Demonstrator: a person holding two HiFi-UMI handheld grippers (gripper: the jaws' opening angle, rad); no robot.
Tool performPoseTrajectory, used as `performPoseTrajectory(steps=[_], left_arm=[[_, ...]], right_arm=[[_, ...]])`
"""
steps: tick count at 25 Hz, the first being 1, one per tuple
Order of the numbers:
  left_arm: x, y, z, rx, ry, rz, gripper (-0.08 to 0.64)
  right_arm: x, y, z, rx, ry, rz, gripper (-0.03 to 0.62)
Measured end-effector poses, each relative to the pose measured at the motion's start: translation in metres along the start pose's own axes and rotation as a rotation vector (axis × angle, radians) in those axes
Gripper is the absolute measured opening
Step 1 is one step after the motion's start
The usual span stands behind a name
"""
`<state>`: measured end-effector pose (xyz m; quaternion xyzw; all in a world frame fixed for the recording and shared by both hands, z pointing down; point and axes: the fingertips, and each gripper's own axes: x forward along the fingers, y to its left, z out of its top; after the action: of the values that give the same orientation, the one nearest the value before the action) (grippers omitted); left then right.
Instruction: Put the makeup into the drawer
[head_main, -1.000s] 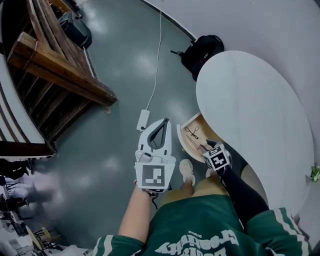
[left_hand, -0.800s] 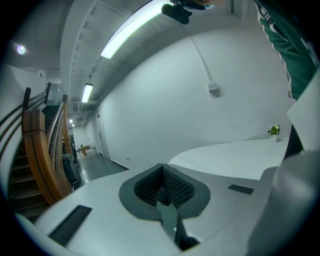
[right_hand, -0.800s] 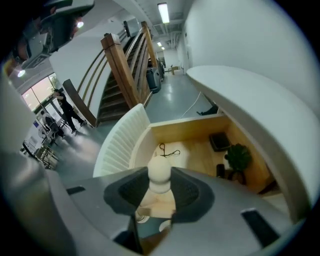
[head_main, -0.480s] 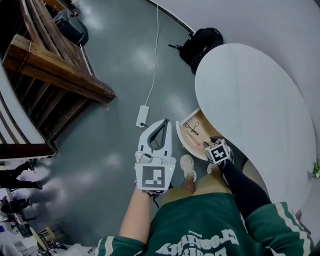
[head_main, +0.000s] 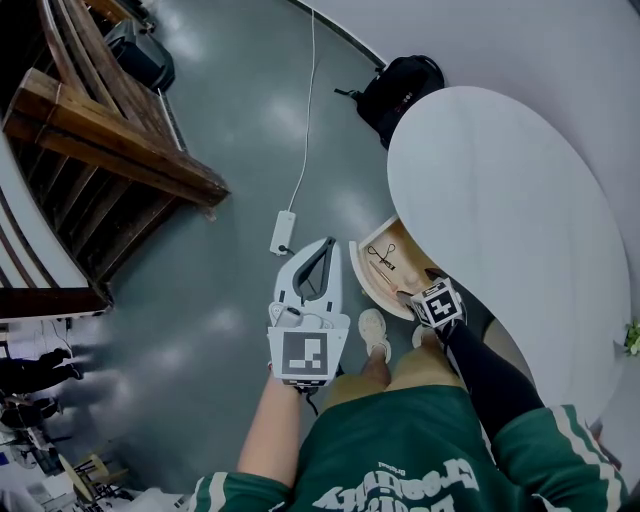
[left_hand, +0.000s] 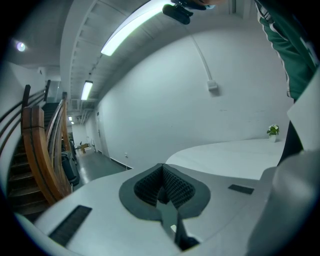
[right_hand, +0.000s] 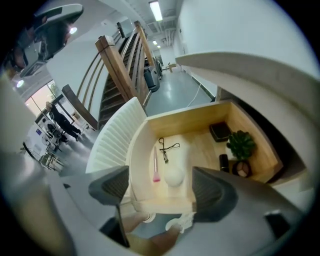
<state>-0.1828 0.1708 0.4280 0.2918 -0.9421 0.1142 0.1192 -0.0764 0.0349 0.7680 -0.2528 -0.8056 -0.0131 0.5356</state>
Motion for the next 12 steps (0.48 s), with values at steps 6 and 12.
performPoseTrajectory(steps=[6,12], left_arm=[[-0.003,0.002,-0.003,-0.019,0.008,0.003,0.0],[-0.001,-0.004,-0.007,-0.031,0.007,-0.01,0.0]], right_arm=[[-0.006,0.007,0.0,0.017,-0.021,0.025,0.393],[-0.023,0.029,0.03,-0.025,-0.122,0.092,0.379]])
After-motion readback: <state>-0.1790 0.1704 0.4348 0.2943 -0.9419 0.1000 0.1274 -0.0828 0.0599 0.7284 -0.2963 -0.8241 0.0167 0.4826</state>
